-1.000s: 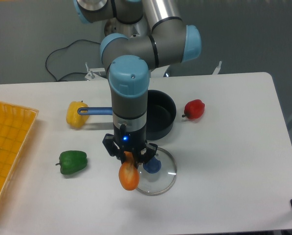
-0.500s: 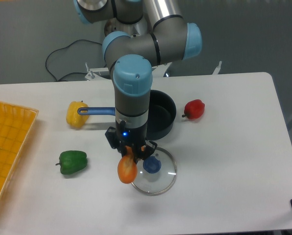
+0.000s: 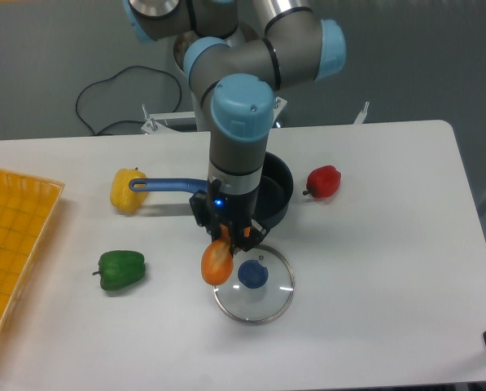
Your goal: Place the long bread in the pot
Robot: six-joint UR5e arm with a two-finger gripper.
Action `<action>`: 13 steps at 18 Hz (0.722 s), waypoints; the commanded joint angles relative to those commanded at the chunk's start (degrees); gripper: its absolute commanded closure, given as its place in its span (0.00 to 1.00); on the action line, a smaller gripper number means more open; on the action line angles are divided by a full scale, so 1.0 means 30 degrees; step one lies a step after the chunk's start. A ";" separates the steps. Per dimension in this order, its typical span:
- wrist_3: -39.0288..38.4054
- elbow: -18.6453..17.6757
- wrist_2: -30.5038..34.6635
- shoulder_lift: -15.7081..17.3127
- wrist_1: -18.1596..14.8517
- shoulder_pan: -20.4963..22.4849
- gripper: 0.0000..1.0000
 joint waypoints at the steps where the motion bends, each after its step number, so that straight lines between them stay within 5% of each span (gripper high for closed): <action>1: 0.0119 -0.0350 0.0000 0.0175 0.0029 0.0029 0.60; 13: 0.0823 -0.2111 0.0088 0.0967 0.0000 0.0234 0.59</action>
